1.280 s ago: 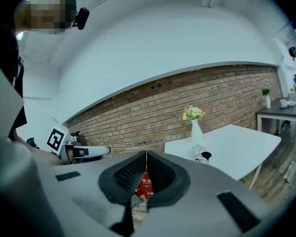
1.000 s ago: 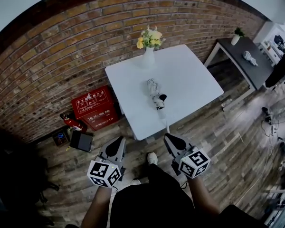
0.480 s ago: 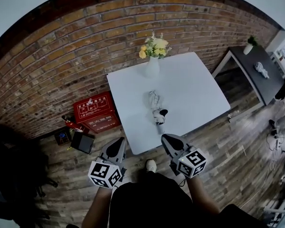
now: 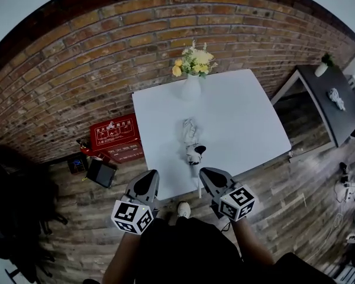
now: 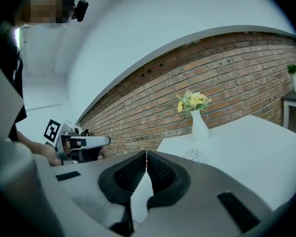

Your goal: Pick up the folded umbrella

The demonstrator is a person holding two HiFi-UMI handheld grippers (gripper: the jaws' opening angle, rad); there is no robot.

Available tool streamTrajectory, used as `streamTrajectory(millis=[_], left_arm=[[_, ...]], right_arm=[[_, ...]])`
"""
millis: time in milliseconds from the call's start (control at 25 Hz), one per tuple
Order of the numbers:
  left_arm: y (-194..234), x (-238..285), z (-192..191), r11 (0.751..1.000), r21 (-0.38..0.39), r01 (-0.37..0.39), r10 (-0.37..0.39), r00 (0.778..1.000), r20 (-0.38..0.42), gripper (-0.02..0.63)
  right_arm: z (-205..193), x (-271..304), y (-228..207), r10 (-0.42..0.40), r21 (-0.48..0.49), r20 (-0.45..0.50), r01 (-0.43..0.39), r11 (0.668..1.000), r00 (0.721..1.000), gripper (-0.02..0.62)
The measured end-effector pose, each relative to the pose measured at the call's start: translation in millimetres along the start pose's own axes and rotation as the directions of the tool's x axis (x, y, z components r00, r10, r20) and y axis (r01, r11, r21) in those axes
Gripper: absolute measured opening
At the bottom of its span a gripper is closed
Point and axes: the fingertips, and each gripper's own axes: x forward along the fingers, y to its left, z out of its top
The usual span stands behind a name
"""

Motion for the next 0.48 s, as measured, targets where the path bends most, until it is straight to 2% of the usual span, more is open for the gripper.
streamTrajectory(millis=[240,480], left_arm=[[5,1,-2,0.999,-0.008,-0.048,0.048,0.999,-0.008,0.014],[10,-1,-2,0.998,-0.015,-0.064,0.064,0.998,-0.010,0.014]], right_arm=[[-4,9,-3,0.049,-0.011,-0.034,-0.050,0.999,0.998,0.023],[-6,18,-4,0.065,0.001,-0.043,-0.065,0.998,0.997,0.023]])
